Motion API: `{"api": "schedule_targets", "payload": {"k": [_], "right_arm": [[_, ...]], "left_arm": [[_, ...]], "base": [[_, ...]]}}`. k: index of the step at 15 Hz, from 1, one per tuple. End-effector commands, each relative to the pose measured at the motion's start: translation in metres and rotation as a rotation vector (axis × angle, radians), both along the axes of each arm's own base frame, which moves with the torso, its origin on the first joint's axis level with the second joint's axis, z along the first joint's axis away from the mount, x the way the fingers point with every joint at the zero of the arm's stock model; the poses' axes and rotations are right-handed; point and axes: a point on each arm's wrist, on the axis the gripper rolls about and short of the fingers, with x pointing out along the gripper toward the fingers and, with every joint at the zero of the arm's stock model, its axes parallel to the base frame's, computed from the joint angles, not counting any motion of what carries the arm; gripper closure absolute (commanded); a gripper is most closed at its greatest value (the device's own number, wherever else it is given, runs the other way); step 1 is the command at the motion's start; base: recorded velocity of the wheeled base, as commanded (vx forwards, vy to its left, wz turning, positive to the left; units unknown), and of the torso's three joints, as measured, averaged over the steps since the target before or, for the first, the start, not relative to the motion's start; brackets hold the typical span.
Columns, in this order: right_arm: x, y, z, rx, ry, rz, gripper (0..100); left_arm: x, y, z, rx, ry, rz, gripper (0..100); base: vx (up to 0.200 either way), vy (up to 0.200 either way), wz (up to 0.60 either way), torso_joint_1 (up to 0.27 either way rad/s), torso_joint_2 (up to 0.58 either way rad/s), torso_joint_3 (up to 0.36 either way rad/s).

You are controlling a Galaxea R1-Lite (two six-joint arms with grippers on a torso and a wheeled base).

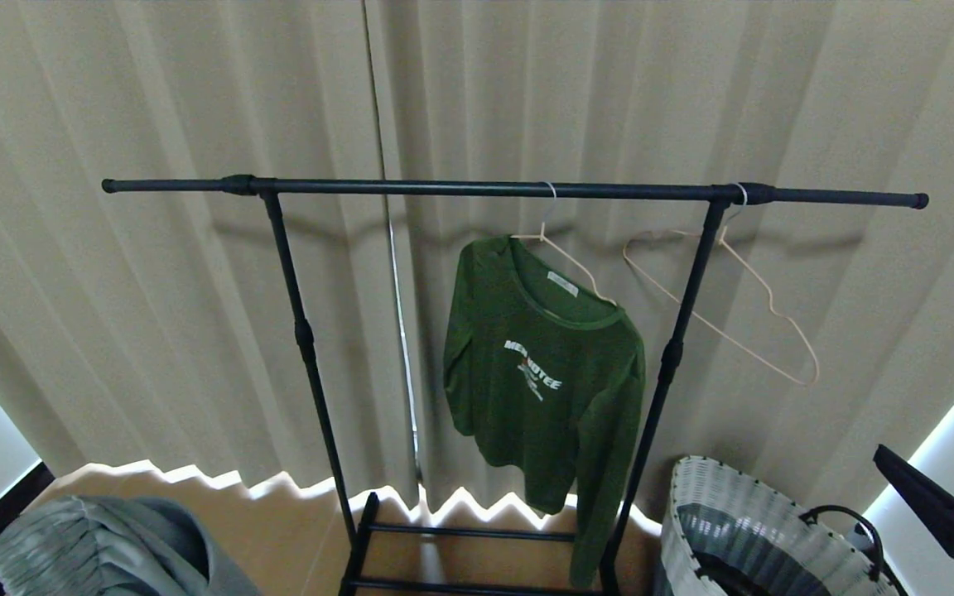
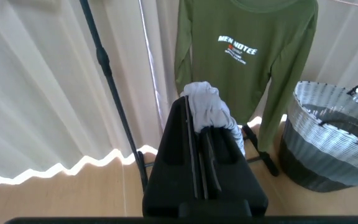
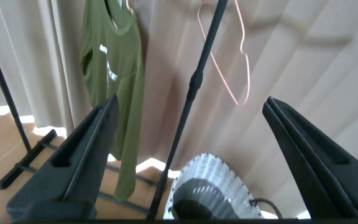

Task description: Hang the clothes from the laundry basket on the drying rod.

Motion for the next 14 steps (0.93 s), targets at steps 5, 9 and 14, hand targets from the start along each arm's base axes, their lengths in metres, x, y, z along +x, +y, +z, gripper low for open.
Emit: {"api": "schedule_targets", "payload": {"k": [5, 9, 14], "right_arm": [[0.0003, 0.0, 0.0004, 0.0, -0.001, 0.0, 0], [0.0001, 0.0, -0.0012, 0.0, 0.007, 0.0, 0], [-0.0061, -0.0002, -0.0067, -0.031, 0.006, 0.001, 0]], "left_arm": [[-0.002, 0.0005, -0.0004, -0.004, -0.01, -0.007, 100], [-0.0043, 0.0013, -0.0016, -0.007, -0.018, -0.009, 100], [-0.0039, 0.0012, -0.0016, -0.005, -0.011, -0.007, 100]], "base": [[0.16, -0.16, 0.0, 0.002, 0.0, 0.002], [0.0, 0.0, 0.0, 0.0, 0.0, 0.0], [0.0, 0.0, 0.0, 0.0, 0.0, 0.0]]}}
